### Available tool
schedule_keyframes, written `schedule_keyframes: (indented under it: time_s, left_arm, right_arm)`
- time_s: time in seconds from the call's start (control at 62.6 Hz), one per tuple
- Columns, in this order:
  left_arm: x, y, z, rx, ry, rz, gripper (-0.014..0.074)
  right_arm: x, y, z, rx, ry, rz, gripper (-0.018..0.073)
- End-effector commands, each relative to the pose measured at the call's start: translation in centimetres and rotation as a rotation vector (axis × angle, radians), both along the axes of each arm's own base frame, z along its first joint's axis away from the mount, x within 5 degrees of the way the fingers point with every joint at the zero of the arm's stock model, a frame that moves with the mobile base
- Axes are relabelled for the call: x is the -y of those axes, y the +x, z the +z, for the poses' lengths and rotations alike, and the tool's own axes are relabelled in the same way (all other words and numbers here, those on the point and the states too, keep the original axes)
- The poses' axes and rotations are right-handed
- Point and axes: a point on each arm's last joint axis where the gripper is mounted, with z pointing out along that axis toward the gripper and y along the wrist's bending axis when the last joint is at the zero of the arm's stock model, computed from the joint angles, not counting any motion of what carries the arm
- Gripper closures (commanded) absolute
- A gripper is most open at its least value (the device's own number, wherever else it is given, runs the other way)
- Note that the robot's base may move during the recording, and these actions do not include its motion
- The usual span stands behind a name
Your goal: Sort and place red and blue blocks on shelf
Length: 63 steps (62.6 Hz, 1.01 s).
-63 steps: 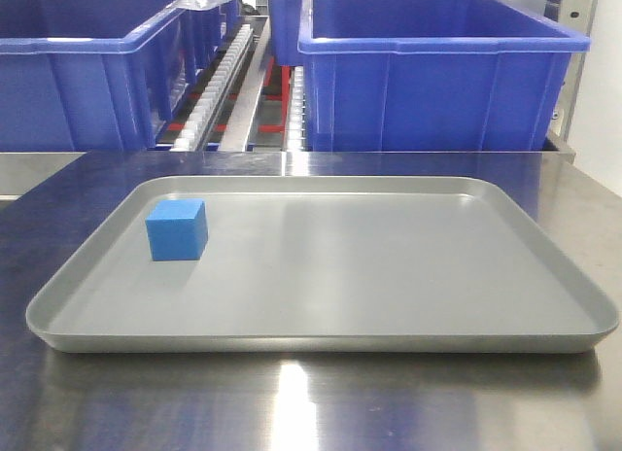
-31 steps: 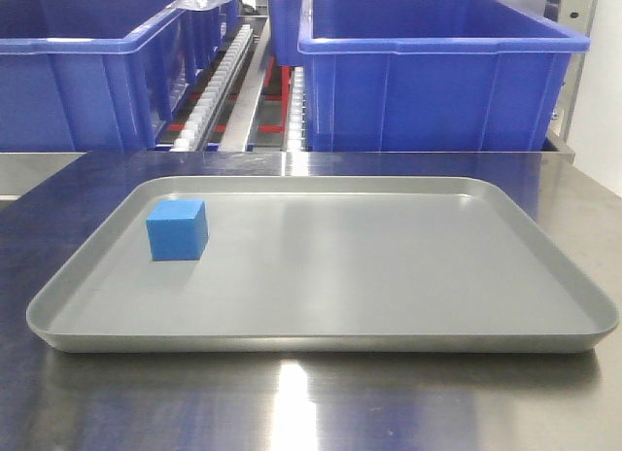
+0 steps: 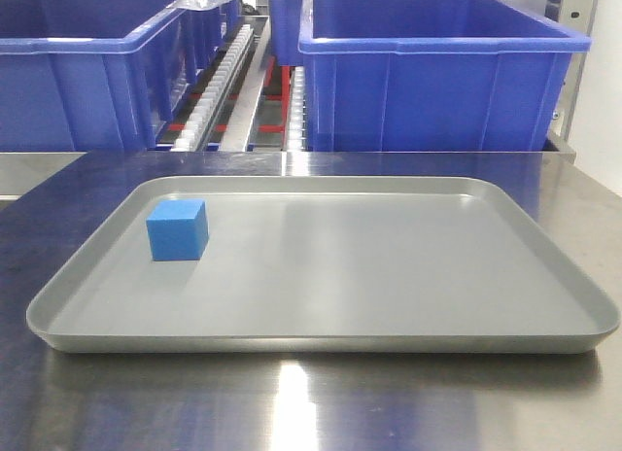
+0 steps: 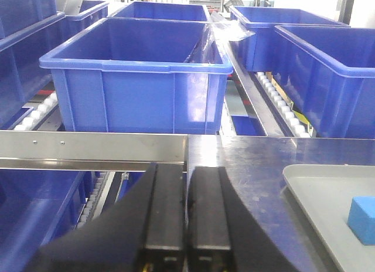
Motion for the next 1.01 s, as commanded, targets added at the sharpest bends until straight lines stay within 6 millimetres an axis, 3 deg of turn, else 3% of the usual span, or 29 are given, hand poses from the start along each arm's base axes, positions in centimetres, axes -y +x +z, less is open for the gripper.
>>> schedule_keyframes:
  time_s: [0.0,0.719,0.99]
  left_arm:
    - [0.0,-0.1,0.0,0.074,-0.009,-0.001,0.0472]
    - [0.0,-0.1,0.0,0.075,-0.016,-0.001,0.0472]
    - [0.0,-0.5,3.3,0.065,-0.016,-0.002,0.0472]
  right_arm:
    - [0.0,-0.1,1.9,0.126,-0.012,-0.004,0.0511]
    - [0.0,-0.1,1.9,0.126,-0.012,-0.004,0.0511]
    - [0.0,-0.1,1.9,0.126,-0.012,-0.004,0.0511]
